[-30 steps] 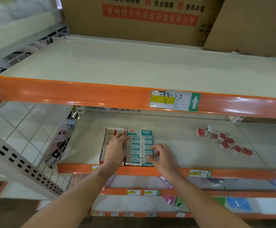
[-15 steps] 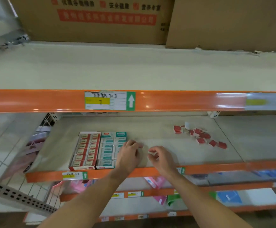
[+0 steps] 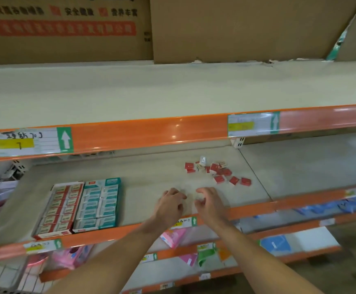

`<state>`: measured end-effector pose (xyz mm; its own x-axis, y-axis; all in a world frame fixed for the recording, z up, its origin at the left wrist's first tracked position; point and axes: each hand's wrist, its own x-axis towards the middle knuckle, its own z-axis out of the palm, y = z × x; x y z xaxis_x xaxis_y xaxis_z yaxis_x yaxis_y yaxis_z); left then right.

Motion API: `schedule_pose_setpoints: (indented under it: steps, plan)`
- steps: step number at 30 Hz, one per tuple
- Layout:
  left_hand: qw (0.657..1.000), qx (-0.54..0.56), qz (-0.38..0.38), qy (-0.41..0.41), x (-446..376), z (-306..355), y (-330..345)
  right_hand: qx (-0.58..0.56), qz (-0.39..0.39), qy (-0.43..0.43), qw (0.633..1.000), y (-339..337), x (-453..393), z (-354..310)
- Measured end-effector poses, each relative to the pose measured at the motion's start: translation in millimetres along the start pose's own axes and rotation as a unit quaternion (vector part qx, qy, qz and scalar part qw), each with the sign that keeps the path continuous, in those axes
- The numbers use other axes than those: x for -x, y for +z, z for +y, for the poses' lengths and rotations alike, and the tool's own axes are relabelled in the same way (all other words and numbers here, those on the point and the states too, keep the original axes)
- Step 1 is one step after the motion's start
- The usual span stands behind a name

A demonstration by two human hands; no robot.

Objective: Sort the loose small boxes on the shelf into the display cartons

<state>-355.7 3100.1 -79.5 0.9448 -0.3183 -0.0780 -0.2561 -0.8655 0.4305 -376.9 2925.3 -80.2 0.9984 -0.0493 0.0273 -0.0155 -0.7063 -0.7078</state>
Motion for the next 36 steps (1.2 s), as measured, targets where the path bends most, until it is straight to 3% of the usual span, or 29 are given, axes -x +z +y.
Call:
schedule_pose_setpoints:
  steps: [8, 16, 22, 30, 36]
  plan:
    - [0.997, -0.044, -0.034, 0.049, -24, 46, 37, -0.015, 0.02, 0.066, 0.998, -38, -8, 50]
    - [0.993, -0.069, -0.039, 0.085, -51, 109, 31, -0.054, -0.06, 0.088, 0.993, -65, -34, 75]
    - [0.986, -0.13, -0.072, 0.069, -83, 123, 39, -0.023, -0.061, 0.119, 0.991, -52, -55, 82]
    - [0.996, -0.056, 0.062, 0.018, -69, 111, 56, 0.005, -0.012, 0.064, 0.998, -54, -35, 83]
    - [0.997, -0.027, 0.061, -0.03, -67, 104, 60, -0.018, 0.027, 0.084, 0.996, -59, -37, 79]
